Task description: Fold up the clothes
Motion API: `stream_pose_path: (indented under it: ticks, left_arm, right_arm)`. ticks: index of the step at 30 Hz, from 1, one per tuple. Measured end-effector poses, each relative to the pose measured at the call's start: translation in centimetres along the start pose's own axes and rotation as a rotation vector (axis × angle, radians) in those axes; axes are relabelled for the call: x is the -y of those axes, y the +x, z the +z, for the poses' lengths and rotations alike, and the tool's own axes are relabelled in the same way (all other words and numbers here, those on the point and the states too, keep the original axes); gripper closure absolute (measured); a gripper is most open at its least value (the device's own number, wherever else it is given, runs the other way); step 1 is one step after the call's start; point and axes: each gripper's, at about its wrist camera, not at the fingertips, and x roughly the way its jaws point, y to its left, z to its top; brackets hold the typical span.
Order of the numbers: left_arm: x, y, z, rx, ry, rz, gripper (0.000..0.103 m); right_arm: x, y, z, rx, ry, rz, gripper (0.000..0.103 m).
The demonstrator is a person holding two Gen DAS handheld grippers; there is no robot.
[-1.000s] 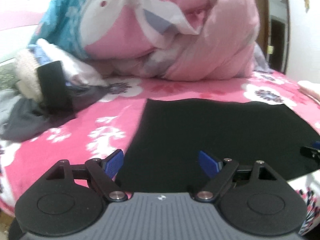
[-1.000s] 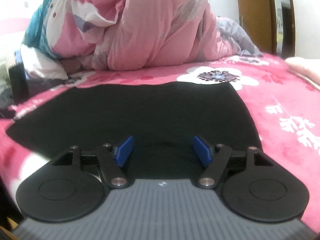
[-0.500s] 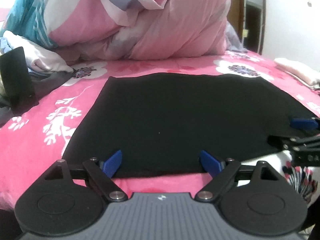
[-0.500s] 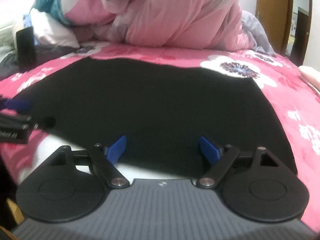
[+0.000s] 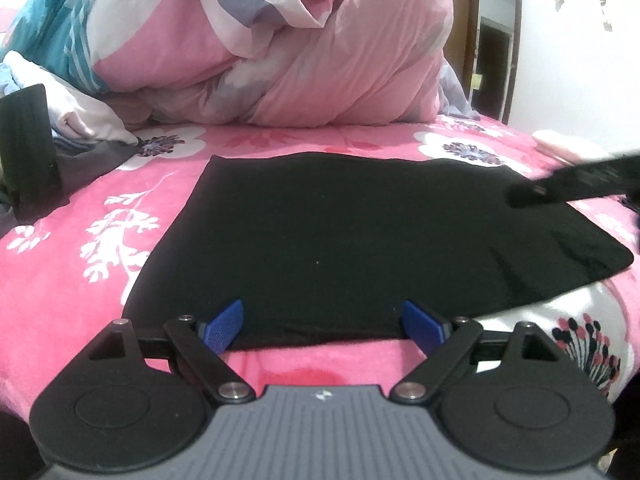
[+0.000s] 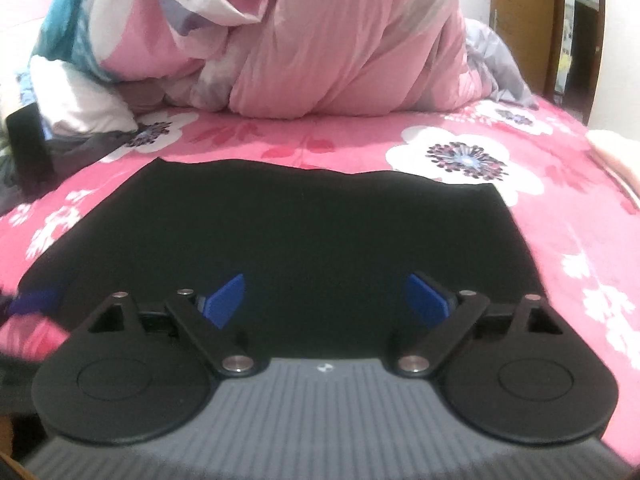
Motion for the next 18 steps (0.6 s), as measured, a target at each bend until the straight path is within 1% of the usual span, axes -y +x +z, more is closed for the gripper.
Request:
stream_pose_path:
  ticks: [1, 2, 8, 14, 18]
  left_arm:
    - [0.0, 0.0, 0.0, 0.001, -0.001, 0.000, 0.014]
    - [0.0, -0.1, -0.1, 0.001, 0.001, 0.000, 0.014]
    - [0.3, -0.1, 0.0, -0.008, 0.008, 0.004, 0.012]
    - [0.4, 0.1, 0.4, -0.026, -0.003, 0.004, 0.010]
    - [0.5, 0.2, 0.6, -0.040, -0.006, 0.007, 0.009]
  right_arm:
    - [-0.2, 0.7, -0.1, -0.015, 0.000, -0.004, 0.003]
    - [-0.3, 1.4, -0.2, -0.030, 0.000, -0.007, 0.002]
    - [-1.3, 5.6, -0.7, -0.116, 0.000, -0.029, 0.001]
    - [-0.7, 5.7, 0.1, -0.170, 0.031, -0.004, 0.001]
    - [-0.7, 5.7, 0.2, -0.183, 0.036, 0.000, 0.001]
